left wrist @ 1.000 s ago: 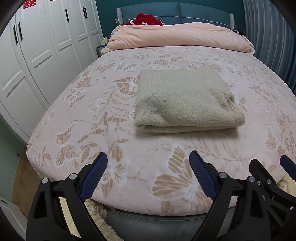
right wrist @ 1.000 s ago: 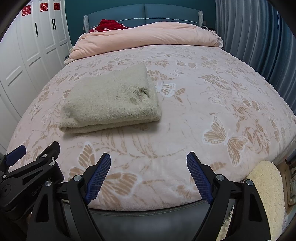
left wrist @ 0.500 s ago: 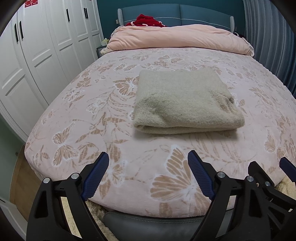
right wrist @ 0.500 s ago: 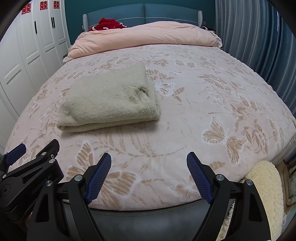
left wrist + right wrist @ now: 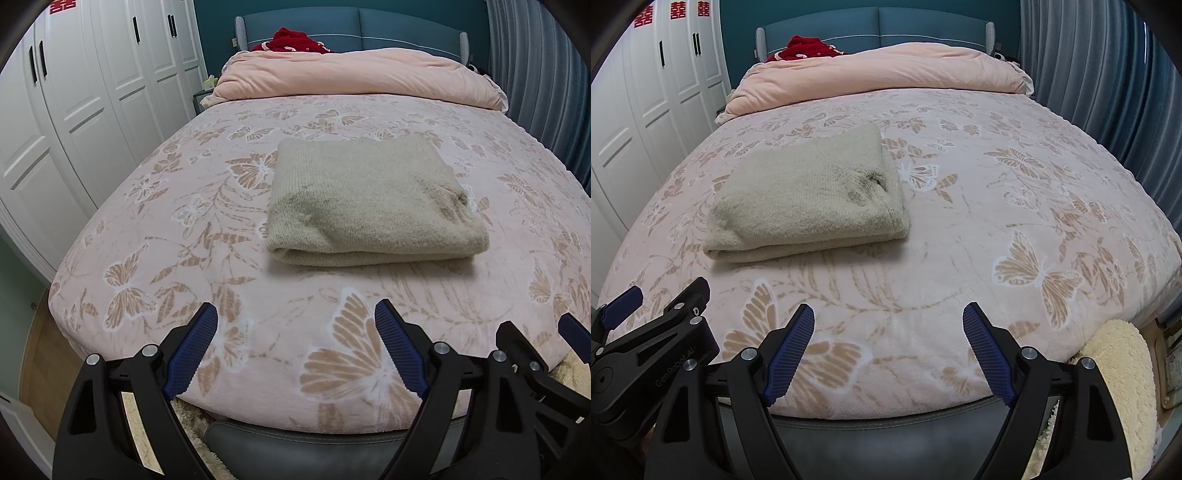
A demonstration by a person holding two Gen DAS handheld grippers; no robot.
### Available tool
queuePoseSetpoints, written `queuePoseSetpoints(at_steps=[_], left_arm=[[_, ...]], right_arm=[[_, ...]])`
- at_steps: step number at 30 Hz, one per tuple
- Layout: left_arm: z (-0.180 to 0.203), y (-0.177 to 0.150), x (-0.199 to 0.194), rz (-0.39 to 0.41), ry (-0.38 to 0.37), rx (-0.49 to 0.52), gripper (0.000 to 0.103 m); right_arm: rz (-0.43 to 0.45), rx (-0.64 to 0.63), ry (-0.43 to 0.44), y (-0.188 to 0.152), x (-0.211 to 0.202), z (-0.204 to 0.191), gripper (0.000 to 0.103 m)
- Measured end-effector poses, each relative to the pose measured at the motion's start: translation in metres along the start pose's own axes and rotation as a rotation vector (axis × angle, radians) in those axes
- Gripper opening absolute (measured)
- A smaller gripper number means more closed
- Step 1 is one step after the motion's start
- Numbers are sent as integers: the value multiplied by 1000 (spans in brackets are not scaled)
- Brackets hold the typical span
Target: Fold small clothes
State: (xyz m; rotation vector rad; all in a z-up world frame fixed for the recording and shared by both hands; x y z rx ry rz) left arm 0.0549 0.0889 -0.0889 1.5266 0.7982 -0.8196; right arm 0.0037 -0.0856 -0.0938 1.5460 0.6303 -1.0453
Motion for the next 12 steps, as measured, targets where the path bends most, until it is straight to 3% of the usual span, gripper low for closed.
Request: queuePoseSetpoints(at_steps=[12], left_arm=[[4, -2, 1, -8, -18, -17, 79]], right_arm=[[0, -5, -5, 0, -1, -2, 81]])
Point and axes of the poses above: each gripper's, at about its wrist camera, not at the fingertips, and x roughly the way its jaws point, z to its right, y to its top, the point moved 9 cm from there along x, roughly the way its jaws point, and after that the axes turned 9 degrees about -z, right-handed, at the moved point
